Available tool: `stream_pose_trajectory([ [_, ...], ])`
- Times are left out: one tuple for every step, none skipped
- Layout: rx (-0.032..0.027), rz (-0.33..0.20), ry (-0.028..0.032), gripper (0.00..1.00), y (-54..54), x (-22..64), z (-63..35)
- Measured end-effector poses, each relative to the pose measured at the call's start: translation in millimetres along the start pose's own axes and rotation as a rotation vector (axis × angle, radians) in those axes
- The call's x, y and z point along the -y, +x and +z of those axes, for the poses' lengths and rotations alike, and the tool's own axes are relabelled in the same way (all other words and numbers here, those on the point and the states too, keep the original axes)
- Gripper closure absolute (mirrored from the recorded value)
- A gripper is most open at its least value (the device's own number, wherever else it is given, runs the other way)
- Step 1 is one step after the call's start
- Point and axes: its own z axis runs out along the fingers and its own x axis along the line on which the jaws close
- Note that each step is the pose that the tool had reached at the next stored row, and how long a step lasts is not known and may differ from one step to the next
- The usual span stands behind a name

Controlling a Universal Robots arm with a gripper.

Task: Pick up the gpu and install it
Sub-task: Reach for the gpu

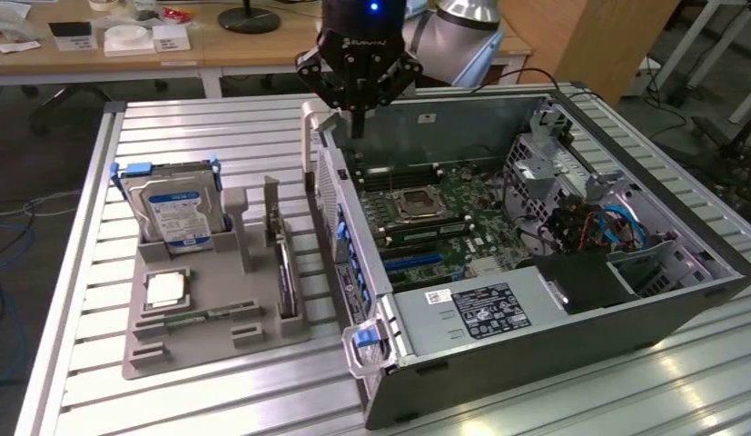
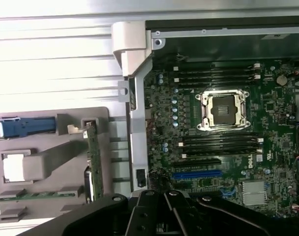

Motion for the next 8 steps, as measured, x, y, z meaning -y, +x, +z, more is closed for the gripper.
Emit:
stream_pose_trajectory([
  [0.0, 0.0, -0.0001, 0.89, 3.4, 0.2, 0.1],
  [0.0, 0.0, 0.0, 0.89, 7.2, 0.5, 0.1],
  [0.0, 0.0, 0.0001, 0.89, 10.7, 0.8, 0.1],
  [0.0, 0.0, -0.0001, 0.89, 14.3, 1.1, 0.2],
  [0.0, 0.0, 0.0, 0.89, 18.0, 1.4, 0.2],
  [0.0, 0.0, 0.0, 0.89, 21.2, 1.6, 0.2],
  [0.0, 0.0, -0.0001, 0.89, 24.2, 1.8, 0.2],
  [0.0, 0.0, 0.0, 0.89, 27.2, 2.0, 0.2],
])
